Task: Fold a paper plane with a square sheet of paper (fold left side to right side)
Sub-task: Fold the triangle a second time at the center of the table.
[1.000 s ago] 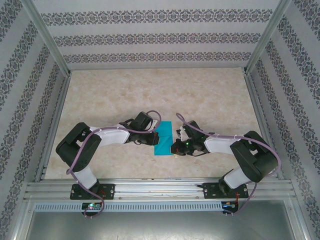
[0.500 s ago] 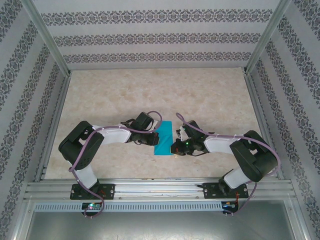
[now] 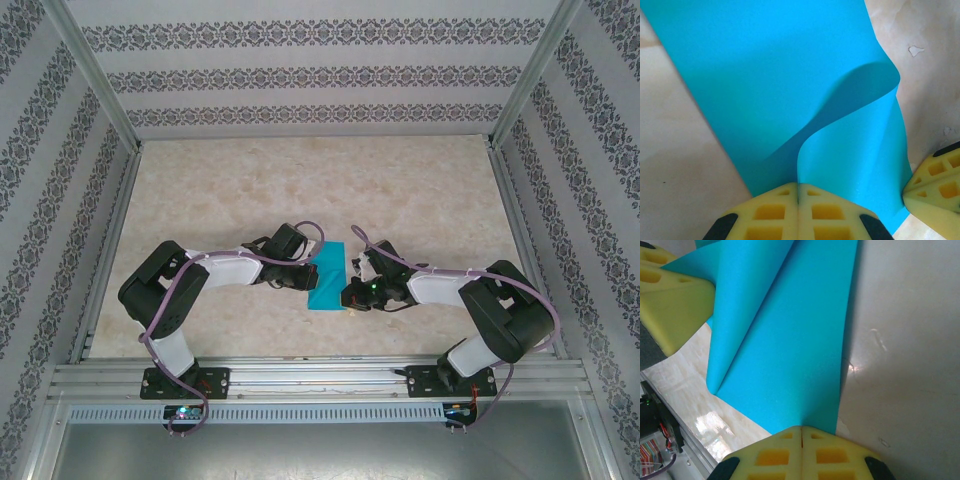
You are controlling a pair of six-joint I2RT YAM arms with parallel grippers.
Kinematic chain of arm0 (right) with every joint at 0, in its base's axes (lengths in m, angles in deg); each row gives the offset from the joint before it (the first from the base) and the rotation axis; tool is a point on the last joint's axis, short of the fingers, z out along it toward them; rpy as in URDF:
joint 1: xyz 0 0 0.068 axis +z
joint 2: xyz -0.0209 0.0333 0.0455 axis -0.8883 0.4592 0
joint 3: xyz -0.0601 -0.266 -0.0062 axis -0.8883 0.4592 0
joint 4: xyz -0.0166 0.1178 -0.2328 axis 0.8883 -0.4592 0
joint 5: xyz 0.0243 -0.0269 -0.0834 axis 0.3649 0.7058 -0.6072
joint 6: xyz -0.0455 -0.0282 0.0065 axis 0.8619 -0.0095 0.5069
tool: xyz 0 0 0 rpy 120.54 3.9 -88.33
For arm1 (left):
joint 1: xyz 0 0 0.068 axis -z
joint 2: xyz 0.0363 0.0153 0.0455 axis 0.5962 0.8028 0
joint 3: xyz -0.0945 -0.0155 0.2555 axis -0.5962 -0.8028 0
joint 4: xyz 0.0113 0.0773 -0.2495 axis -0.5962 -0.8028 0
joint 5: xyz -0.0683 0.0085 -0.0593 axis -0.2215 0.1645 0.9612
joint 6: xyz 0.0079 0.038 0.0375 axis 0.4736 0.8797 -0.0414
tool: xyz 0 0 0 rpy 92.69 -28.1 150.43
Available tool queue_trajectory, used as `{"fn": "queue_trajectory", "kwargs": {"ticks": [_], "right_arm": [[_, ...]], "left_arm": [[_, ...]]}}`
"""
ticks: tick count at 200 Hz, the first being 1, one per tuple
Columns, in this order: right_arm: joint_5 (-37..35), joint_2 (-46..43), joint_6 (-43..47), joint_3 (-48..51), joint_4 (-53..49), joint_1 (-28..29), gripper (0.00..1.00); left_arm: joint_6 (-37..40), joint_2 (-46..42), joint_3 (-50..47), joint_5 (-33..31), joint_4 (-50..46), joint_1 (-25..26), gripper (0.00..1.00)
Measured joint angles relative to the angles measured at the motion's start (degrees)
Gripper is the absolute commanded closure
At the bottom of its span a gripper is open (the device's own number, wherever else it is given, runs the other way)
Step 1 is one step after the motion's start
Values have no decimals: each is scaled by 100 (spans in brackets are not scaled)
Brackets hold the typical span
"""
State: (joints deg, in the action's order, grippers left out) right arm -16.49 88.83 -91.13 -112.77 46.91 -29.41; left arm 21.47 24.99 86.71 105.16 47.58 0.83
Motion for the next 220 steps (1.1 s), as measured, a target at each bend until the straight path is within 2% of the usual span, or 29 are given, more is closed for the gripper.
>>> {"fn": "queue_trajectory", "kwargs": {"ticks": [73, 143, 220], "right_arm": [[70, -555, -210, -48, 76, -116, 100], [57, 232, -614, -599, 940, 142, 100], [-22, 800, -632, -750, 1117, 190, 100]], "left_arm": [[0, 2, -4, 11, 13, -2, 100], [0, 2, -4, 11, 13, 0, 100], [0, 2, -4, 7, 13, 0, 100]]}}
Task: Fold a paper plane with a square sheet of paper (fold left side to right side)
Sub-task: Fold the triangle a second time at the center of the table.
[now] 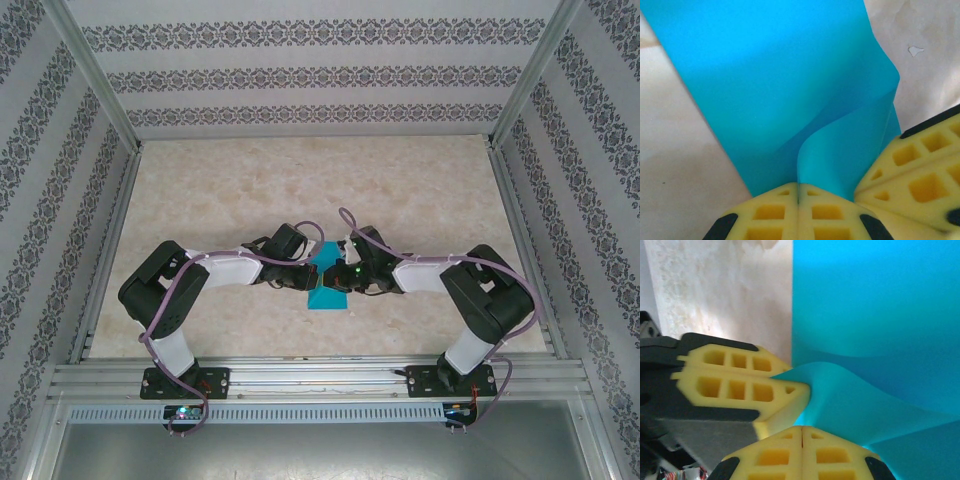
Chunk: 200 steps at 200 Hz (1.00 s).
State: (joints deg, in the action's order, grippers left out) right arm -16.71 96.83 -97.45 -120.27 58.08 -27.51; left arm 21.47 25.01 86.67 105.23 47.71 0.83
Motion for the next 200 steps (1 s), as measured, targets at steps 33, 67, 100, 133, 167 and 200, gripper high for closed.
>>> {"fn": "queue_trajectory", "kwargs": {"ticks": [33, 67, 100, 133, 167, 200], "right_arm": [[-50, 70, 2, -2, -4, 0, 100], [-138, 70, 7, 0, -76, 0, 100], [-195, 74, 13, 0, -175, 0, 100], [-229, 162, 42, -2, -240, 0, 100], [-234, 166, 48, -26, -291, 0, 100], [-234, 166, 48, -28, -304, 0, 100]], "left_arm": [[7, 2, 0, -9, 0, 0, 100], [17, 2, 0, -11, 0, 2, 100], [17, 2, 0, -11, 0, 2, 100], [20, 2, 0, -13, 0, 7, 100], [17, 0, 0, -13, 2, 7, 91], [17, -98, 0, -72, -33, 13, 78]]}}
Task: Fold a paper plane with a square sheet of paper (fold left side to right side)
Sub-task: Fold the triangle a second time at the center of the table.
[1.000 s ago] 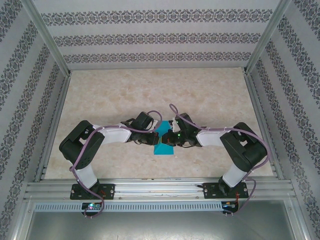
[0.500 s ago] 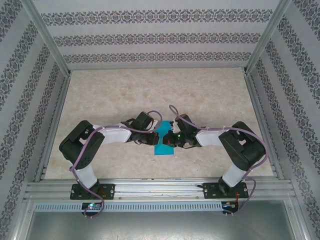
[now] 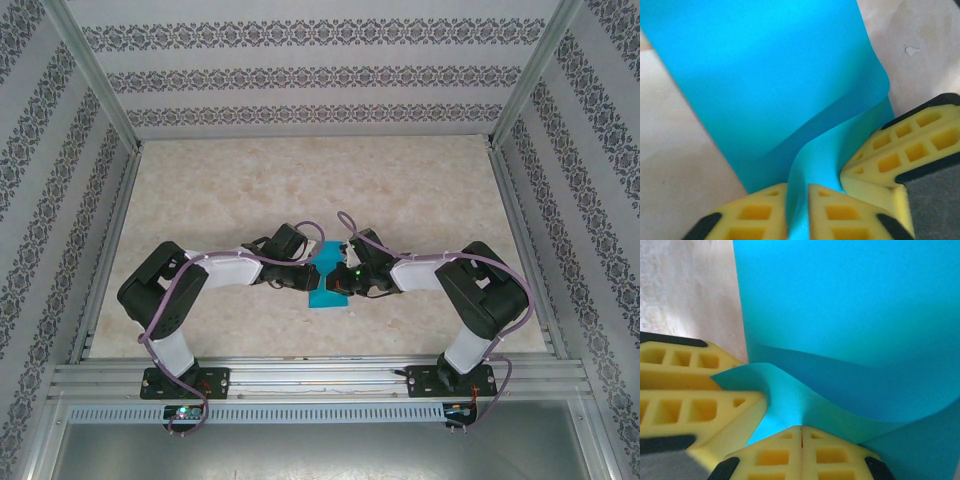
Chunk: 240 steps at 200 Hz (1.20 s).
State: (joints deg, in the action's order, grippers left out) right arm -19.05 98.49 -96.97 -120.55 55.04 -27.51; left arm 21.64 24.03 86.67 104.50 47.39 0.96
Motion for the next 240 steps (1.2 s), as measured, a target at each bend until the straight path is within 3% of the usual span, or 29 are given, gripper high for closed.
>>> {"fn": "queue_trajectory", "kwargs": {"ticks": [36, 95, 163, 240], "right_arm": [[0, 0, 2, 0, 0, 0, 100], [0, 0, 2, 0, 0, 0, 100], [2, 0, 2, 2, 0, 0, 100], [2, 0, 4, 2, 0, 0, 100]], "left_arm": [[-4, -702, -7, -168, -251, -17, 76], [-308, -1700, -216, 98, -446, -17, 85], [-1178, -1161, -656, 975, -162, 48, 88], [-1368, -619, -656, 1272, 149, 70, 89]]}}
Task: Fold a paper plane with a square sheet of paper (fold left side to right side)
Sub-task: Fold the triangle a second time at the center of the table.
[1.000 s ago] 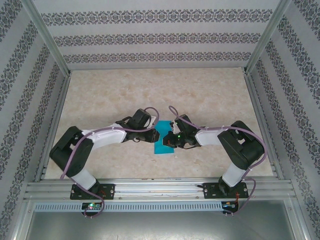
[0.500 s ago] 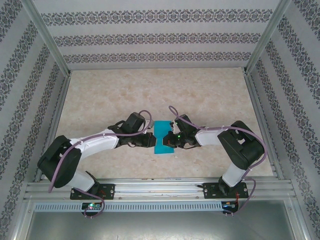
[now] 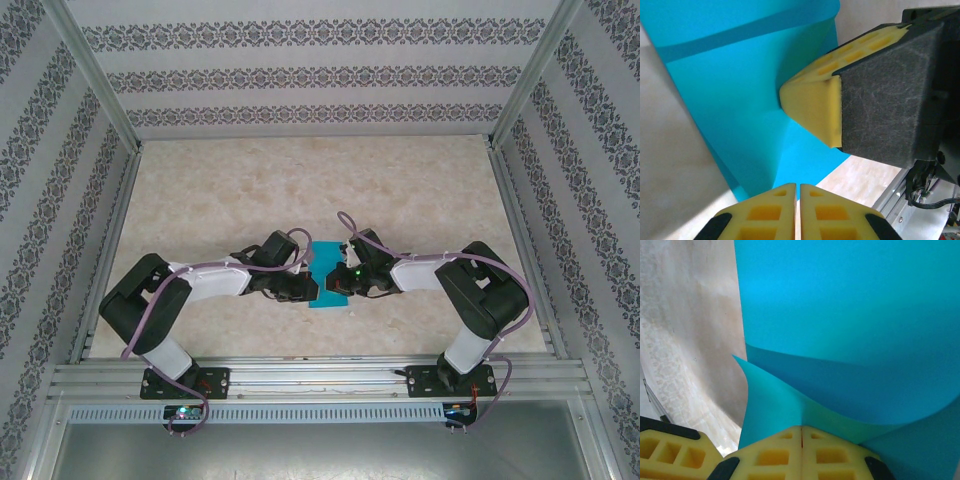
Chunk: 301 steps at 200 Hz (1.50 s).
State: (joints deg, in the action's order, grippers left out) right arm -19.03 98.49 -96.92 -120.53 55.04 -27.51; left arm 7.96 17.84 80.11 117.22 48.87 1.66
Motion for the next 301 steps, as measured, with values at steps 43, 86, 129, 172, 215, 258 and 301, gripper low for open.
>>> {"fn": "queue_trajectory", "kwargs": {"ticks": [43, 86, 129, 172, 215, 258, 301], "right_arm": [[0, 0, 2, 0, 0, 0, 100], [0, 0, 52, 0, -7, 0, 100], [2, 0, 107, 0, -17, 0, 100], [7, 0, 107, -2, -20, 0, 100], [15, -13, 129, -59, -142, 26, 100], [-31, -299, 173, -59, -345, 68, 100], [-50, -393, 168, -59, -299, 326, 100]], "left_arm": [[2, 105, -48, 15, 83, 0, 89], [4, 243, -131, 13, 87, 2, 89], [7, 254, -146, 7, 85, 4, 89], [9, 271, -162, -28, 85, 4, 90], [31, 291, -181, -57, 90, 37, 93], [33, 291, -195, -74, 111, 48, 95], [33, 289, -195, -155, 153, 114, 96]]}}
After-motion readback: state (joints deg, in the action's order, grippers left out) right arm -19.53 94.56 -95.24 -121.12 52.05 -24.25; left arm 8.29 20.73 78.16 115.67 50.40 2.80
